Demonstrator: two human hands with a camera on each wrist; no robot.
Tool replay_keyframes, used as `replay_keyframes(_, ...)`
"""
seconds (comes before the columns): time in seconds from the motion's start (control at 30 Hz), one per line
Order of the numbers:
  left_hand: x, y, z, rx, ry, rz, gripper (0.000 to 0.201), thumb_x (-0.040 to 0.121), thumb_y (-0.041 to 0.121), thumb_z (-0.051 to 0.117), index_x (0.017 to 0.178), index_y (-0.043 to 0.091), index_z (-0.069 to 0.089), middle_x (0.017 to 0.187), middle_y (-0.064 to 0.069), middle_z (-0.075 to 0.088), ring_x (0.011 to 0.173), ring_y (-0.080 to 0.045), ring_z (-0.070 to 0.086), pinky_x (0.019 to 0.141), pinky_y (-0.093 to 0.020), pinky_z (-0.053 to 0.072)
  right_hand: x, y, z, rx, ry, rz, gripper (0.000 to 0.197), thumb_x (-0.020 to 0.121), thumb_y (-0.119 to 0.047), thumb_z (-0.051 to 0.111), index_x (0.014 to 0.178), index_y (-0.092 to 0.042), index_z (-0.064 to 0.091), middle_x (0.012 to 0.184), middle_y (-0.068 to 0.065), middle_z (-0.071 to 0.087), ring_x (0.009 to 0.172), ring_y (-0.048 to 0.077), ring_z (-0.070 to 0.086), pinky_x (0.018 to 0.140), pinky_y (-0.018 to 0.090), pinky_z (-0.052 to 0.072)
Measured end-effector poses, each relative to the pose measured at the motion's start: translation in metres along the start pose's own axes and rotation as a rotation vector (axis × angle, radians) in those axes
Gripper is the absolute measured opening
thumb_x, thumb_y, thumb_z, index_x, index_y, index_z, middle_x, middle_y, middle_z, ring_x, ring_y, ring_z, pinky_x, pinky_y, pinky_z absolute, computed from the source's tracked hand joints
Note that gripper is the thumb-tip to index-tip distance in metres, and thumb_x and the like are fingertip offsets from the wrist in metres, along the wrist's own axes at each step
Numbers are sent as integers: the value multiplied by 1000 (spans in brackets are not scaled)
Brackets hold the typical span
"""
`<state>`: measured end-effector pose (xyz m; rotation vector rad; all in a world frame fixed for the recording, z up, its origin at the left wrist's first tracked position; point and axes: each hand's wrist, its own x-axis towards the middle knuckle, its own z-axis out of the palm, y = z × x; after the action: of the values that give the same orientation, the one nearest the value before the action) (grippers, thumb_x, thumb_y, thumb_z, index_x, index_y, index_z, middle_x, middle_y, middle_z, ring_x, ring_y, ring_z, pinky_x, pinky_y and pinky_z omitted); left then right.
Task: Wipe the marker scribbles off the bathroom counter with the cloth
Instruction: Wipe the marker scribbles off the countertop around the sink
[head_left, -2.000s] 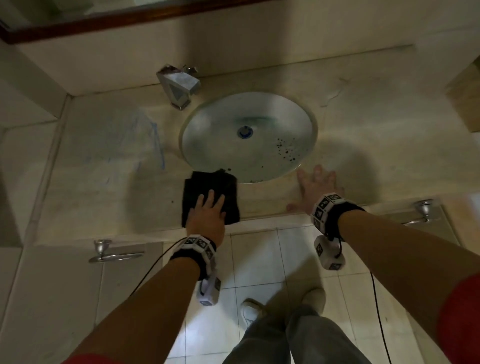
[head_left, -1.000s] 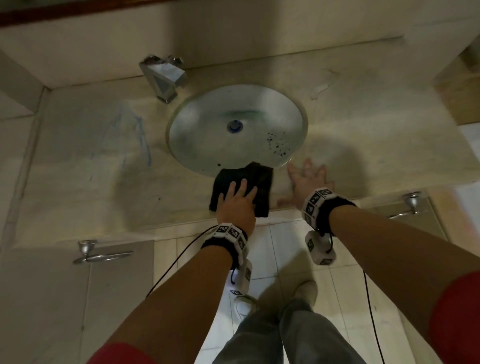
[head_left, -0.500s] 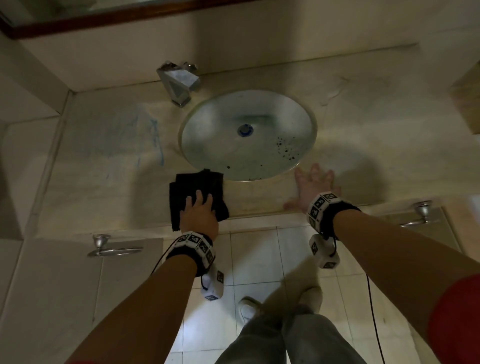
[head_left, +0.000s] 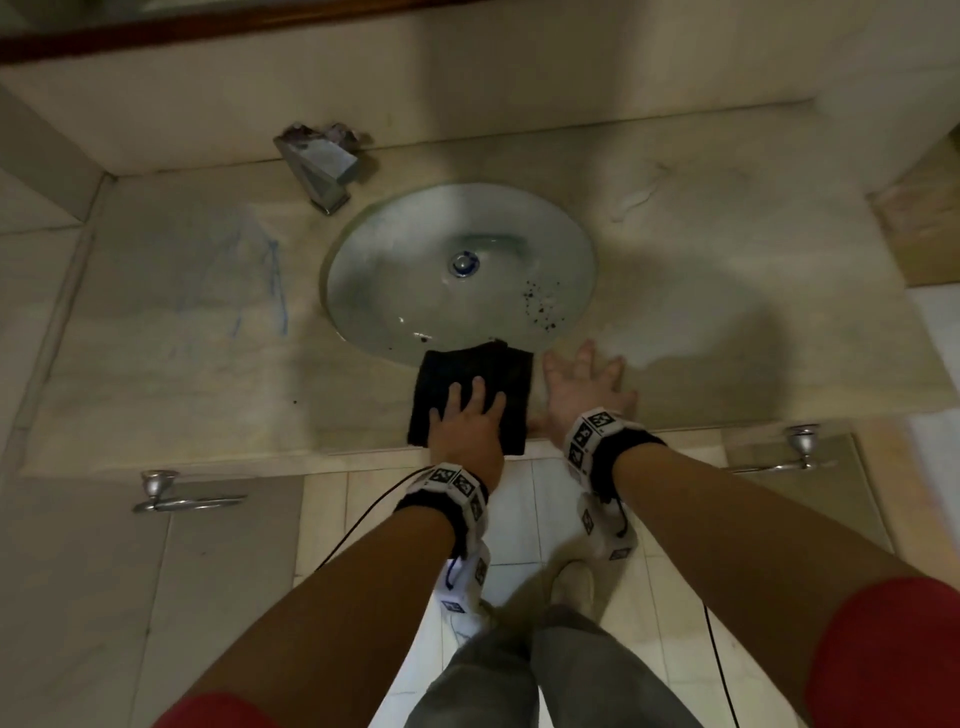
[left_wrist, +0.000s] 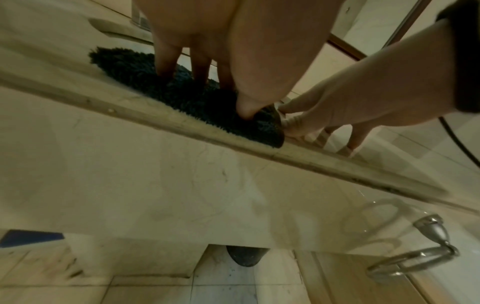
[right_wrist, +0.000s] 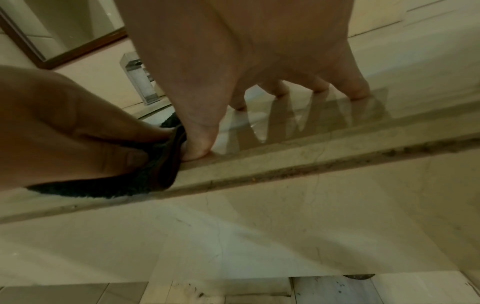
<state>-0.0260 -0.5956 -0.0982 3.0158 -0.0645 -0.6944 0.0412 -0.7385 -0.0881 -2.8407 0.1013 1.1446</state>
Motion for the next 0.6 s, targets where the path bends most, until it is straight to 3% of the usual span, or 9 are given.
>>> replay_keyframes(0.17,2,-7,1,-85,24,-23,52,101,32,38,151,33,21,162,1,8,148,-29,6,115,-51,25,0,0,1,-36,9,-19,105,79,-39,71,149,-45,-7,154,10,-35,138,55,-20,106,74,12)
replay_keyframes(0.33,-7,-24,6,-125,34,-137,50,101,37,36,150,33,25,162,2,10,148,-26,9,114,-48,29,0,8,5,-39,45,-79,110,69,-76,60,148,-44,-9,155,11,-33,138,56,-18,105,74,12)
replay_keyframes(0.6,-21,-87,1,-141,-45,-245,54,102,38,34,153,31,17,163,-2,4,148,-28,7,117,-46,25,-8,2,0,5,62,-52,109,68,-71,67,148,-44,-1,158,10,-23,139,56,-15,106,73,13)
